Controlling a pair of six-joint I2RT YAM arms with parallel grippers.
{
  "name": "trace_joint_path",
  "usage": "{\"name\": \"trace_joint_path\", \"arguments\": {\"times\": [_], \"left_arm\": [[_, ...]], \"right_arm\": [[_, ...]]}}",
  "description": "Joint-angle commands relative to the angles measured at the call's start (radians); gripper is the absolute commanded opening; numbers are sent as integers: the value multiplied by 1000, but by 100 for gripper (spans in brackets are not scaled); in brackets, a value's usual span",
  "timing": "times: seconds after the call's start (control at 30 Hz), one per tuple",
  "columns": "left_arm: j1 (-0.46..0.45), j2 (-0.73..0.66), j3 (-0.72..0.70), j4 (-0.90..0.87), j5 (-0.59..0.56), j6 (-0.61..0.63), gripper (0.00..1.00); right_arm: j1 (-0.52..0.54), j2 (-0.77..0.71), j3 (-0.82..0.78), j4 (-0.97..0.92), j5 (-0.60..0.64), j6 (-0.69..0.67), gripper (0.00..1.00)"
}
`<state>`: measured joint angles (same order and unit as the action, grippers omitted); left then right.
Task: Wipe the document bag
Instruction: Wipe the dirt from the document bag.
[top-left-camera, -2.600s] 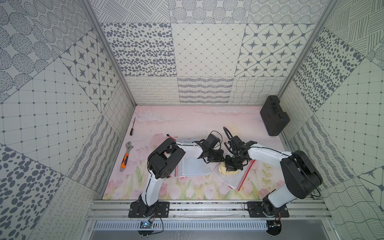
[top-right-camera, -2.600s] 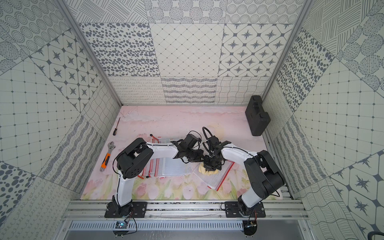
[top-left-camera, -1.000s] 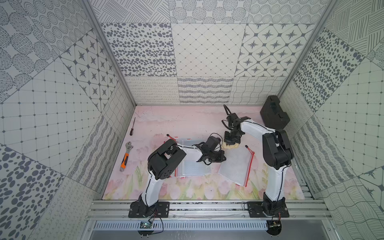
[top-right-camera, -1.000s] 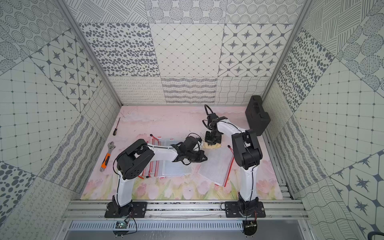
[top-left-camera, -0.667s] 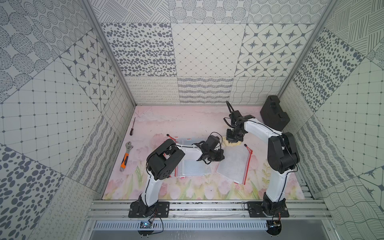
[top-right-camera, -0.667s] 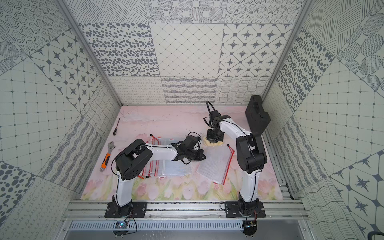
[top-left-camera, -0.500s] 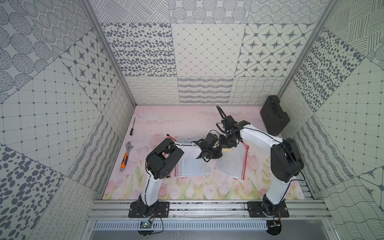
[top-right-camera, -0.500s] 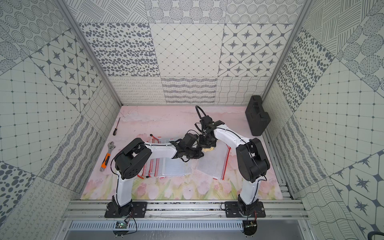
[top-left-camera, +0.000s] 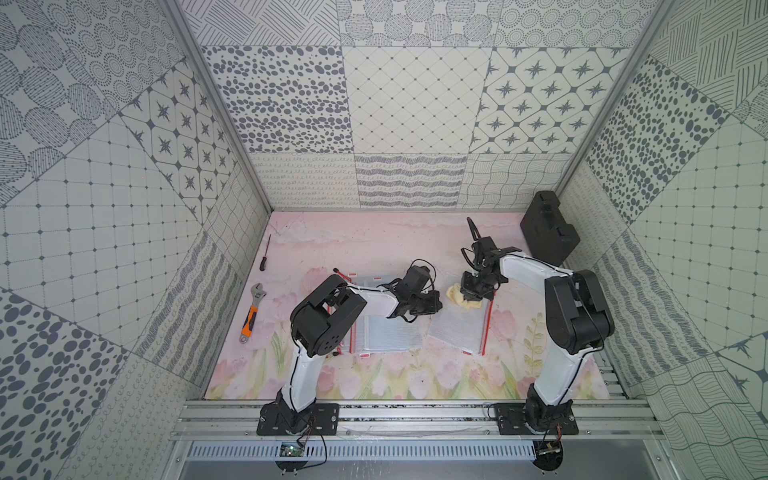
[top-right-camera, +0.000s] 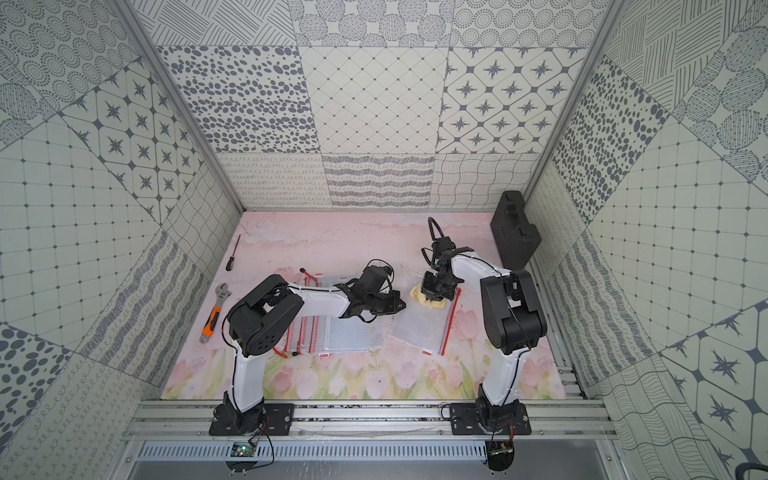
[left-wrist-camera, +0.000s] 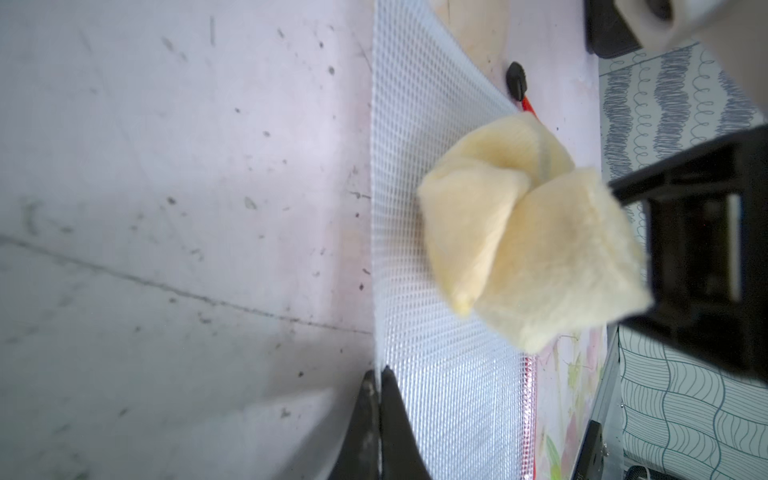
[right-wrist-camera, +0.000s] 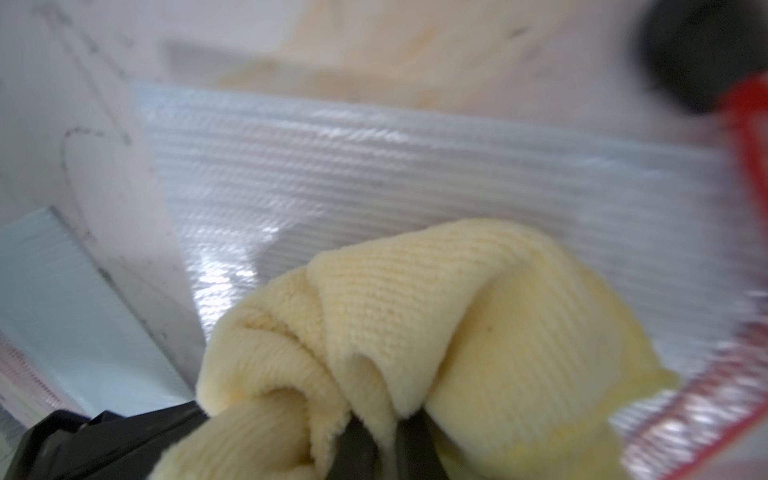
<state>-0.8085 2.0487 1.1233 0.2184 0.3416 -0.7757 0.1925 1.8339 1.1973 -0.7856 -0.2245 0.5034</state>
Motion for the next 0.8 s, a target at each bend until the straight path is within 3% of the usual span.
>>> {"name": "trace_joint_path", "arguments": {"times": [0.0,0.1,0.27,0.4,0.53,0.77], "left_arm": [[14,36,-23,-273,-171,-4,0],[14,41,-20,-272,-165,-2,0],[15,57,-3,-285,-154,-1,0],[15,65,8,-301,-152,3,0],[16,57,-5,-295,-156,1,0],[17,60,-7,-292,-156,0,0]], "right_arm": [[-85,-47,-25,-94,121,-72,0],[-55,-37,10,-96,93,-60,0],[145,95,163,-89,101,2,0],[224,207,285,-81,70,35,0],[171,212,255,-35,64,52,0],[-65,102,106,-43,119,-18,0]]}}
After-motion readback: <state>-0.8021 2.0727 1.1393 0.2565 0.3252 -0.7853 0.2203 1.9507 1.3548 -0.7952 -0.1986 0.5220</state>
